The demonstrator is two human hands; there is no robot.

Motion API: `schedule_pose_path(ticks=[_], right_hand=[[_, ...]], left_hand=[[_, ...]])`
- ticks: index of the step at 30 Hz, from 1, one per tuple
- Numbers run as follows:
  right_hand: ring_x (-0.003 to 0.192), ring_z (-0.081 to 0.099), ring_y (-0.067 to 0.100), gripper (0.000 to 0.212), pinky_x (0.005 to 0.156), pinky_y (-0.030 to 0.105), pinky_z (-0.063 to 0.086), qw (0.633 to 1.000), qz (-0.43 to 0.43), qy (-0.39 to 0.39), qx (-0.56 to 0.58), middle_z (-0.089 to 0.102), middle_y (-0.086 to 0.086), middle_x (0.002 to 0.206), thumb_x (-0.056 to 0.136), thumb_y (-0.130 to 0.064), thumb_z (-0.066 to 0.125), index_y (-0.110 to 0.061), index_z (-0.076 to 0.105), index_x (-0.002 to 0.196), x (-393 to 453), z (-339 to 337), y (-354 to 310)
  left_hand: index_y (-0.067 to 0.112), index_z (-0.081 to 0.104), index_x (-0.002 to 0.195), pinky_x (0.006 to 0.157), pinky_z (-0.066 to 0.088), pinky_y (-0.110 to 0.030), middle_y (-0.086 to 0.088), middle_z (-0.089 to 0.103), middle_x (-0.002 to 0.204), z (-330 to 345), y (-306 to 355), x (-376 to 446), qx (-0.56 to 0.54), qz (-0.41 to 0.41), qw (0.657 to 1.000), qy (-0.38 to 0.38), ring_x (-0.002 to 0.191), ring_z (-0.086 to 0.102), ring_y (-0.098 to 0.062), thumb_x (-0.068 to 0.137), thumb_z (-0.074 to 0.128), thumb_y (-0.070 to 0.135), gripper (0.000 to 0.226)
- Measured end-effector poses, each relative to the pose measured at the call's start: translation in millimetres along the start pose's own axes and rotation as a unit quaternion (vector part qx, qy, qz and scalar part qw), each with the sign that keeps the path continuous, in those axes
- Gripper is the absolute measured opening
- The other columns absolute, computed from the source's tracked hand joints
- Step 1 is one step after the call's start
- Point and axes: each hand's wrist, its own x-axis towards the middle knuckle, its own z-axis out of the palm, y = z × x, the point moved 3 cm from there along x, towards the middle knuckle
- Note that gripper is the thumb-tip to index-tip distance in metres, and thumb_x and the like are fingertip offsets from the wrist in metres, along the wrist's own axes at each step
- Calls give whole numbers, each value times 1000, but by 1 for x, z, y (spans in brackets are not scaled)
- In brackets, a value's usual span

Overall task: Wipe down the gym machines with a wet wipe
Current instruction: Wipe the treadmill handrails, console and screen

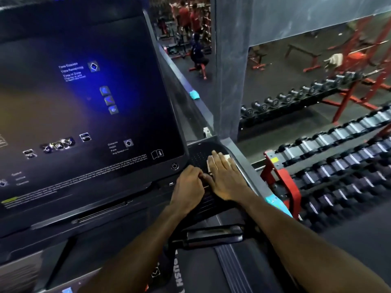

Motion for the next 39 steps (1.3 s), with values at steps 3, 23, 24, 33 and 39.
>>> schedule_pose_path(ticks=[3,23,24,33,39], right_hand=[[152,-13,33,71,124,50,-3,998,-36,-21,-41,-11,18,165,103,-44,21,-4,-3,158,19,-2,-17],[153,-15,21,67,117,66,1,983,-123,-97,-96,-17,1,166,100,-54,8,-26,-12,158,84,-19,0],[153,-13,21,68,117,66,2,987,-101,-93,-84,-15,0,166,98,-57,4,-28,-11,158,87,-21,1],[154,0,26,76,116,64,13,997,75,-2,2,1,10,167,96,-65,7,-22,7,158,43,-2,12],[151,6,38,74,115,66,11,988,133,-50,58,6,11,166,96,-69,14,-30,5,158,73,-14,21]], left_hand=[[9,65,105,89,49,-30,-4,57,107,5,5,-1,0,-11,1000,-5,96,56,-16,95,41,3,26],[6,50,124,105,37,-32,-9,54,127,21,11,14,-27,-74,995,53,115,50,-21,101,38,15,28],[3,48,129,109,34,-33,-12,52,133,24,10,18,-19,-87,995,36,122,48,-24,101,37,16,33],[4,33,149,123,-1,-39,-21,29,157,42,2,32,49,-164,980,-100,151,6,-34,92,38,11,57],[1,37,140,122,5,-39,-27,13,158,35,5,33,25,-181,976,-119,148,9,-39,89,44,3,52]])
